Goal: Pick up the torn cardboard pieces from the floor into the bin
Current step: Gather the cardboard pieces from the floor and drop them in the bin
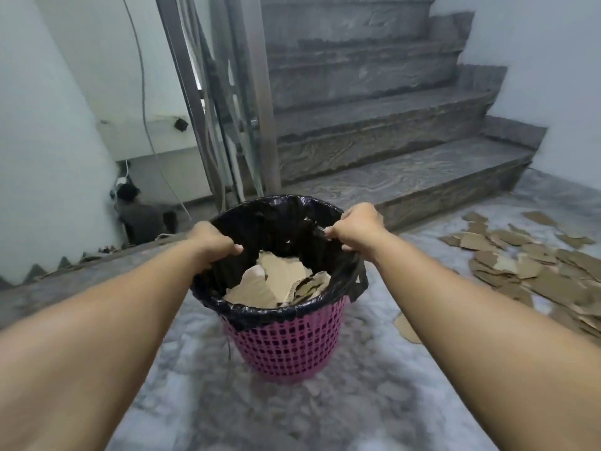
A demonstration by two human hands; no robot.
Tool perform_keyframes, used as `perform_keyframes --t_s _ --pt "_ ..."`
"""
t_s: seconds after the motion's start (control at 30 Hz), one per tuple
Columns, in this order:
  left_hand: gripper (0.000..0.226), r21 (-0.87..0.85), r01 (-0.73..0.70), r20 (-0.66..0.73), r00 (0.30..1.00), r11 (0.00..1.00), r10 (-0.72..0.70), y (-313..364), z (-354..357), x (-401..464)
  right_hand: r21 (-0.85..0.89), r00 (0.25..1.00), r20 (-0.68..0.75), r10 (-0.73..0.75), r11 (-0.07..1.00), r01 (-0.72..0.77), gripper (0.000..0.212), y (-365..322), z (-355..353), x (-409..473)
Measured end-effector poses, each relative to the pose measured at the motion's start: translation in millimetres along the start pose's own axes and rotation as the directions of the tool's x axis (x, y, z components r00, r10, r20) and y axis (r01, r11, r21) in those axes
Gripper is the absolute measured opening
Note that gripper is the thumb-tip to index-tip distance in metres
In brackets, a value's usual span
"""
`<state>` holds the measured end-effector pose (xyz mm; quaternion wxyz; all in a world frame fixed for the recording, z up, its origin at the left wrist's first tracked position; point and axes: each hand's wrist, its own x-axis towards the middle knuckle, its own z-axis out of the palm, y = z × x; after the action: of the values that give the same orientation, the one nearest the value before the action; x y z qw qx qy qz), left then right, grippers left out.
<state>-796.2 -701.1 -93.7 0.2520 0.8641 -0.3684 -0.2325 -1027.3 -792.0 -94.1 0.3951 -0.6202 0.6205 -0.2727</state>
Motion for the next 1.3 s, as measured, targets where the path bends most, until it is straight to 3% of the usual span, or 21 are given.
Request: perform_keyframes --t_s 0.07,0.1,0.13,0.2,0.27,0.3,0.5,0.63,0.73,0.8,0.9,1.07,1.2,1.3 --pt "0.036 0.196 -0.107 -0.209 0.967 0.975 0.148 -6 2 2 -0.131 0.991 -0.131 -0.026 0.991 0.009 0.032 7 -6 -2" --pt "0.035 0.282 -0.119 -0.26 0.946 0.952 0.196 -10 4 4 -0.211 0.992 -0.126 -0.023 0.977 -0.004 0.032 10 -10 -7" --pt "0.037 0.358 -0.115 -0.273 0.936 0.927 0.221 -14 6 5 -0.268 0.996 -0.083 0.011 0.963 -0.033 0.031 15 -12 -11" --pt "0.045 0.42 -0.076 -0.243 0.951 0.905 0.193 -22 11 9 -0.177 0.987 0.089 0.135 0.977 -0.118 0.019 25 -12 -18" --pt "0.052 0.367 -0.063 -0.2 0.969 0.928 0.144 -26 14 12 0.008 0.945 0.246 0.216 0.974 -0.225 0.004 31 -11 -26" --pt "0.054 0.322 -0.065 -0.192 0.973 0.944 0.132 -25 16 12 0.074 0.942 0.251 0.224 0.965 -0.25 0.005 34 -11 -27" --pt "0.064 -0.012 -0.196 -0.081 0.978 0.981 0.194 15 39 1 0.272 0.963 0.05 0.265 0.924 -0.268 0.021 65 -41 -6" --pt "0.073 0.062 -0.324 0.019 0.946 0.944 0.324 40 71 -11 0.435 0.941 -0.053 0.335 0.856 -0.281 0.027 87 -61 7" --pt "0.087 0.144 -0.357 0.079 0.934 0.923 0.349 53 95 -15 0.578 0.932 -0.018 0.361 0.765 -0.285 0.027 90 -69 10" --pt "0.094 0.164 -0.334 0.078 0.942 0.928 0.325 58 108 -14 0.605 0.943 0.025 0.333 0.745 -0.28 0.011 88 -72 12" --pt "0.091 0.237 -0.291 0.029 0.956 0.927 0.293 65 125 -14 0.614 0.951 0.097 0.292 0.735 -0.288 0.009 91 -78 15" --pt "0.073 0.361 -0.29 -0.104 0.932 0.886 0.348 78 140 -22 0.542 0.93 0.27 0.251 0.758 -0.362 0.035 114 -99 15" --pt "0.071 0.372 -0.43 -0.067 0.871 0.823 0.486 107 157 -42 0.529 0.93 0.253 0.267 0.767 -0.363 0.046 139 -128 5" --pt "0.067 0.344 -0.581 -0.006 0.784 0.737 0.621 139 181 -60 0.506 0.923 0.224 0.314 0.771 -0.385 0.043 164 -157 -3"
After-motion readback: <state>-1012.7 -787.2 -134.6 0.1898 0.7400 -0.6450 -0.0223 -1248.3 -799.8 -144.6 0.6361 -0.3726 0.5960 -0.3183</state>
